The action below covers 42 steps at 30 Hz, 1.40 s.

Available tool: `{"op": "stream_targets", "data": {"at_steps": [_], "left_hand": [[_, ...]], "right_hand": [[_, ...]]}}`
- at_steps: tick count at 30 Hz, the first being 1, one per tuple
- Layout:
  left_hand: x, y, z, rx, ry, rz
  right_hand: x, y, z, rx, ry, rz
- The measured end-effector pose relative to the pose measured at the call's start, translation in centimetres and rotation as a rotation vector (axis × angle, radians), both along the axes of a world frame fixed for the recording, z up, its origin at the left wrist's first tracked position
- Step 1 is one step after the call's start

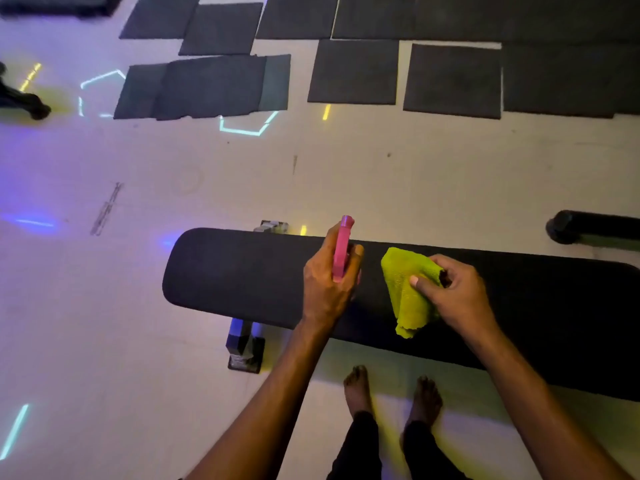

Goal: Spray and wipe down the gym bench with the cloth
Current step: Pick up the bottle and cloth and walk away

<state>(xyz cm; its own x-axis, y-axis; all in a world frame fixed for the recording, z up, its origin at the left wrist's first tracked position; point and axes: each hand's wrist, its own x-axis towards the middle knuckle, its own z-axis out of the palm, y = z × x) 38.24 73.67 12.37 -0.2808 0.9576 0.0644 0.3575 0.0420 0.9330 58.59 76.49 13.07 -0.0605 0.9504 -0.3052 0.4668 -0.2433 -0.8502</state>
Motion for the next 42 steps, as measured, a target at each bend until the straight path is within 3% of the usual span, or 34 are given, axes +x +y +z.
{"op": "stream_targets", "data": {"at_steps": [11,21,32,42], "left_hand": [[5.5,0.7,16.7,0.166,-0.006,-0.268],[11.9,-0.5,27.3,0.305,-0.021,-0.486],[16.4,-8.6,34.3,0.240,-0.124,-0.827],[18.6,-15.4,36.5,0.214,-0.193,-1.239]], "right_hand": [[5.1,-2.6,16.9,0.250,0.040,-0.254],[9.7,-9.8,28.0,0.461,0.011,-0.504],[13.2,-24.3,33.0,0.529,-0.098,-0.873],[9.8,-37.1,34.7,0.590,-0.108,-1.173]]}}
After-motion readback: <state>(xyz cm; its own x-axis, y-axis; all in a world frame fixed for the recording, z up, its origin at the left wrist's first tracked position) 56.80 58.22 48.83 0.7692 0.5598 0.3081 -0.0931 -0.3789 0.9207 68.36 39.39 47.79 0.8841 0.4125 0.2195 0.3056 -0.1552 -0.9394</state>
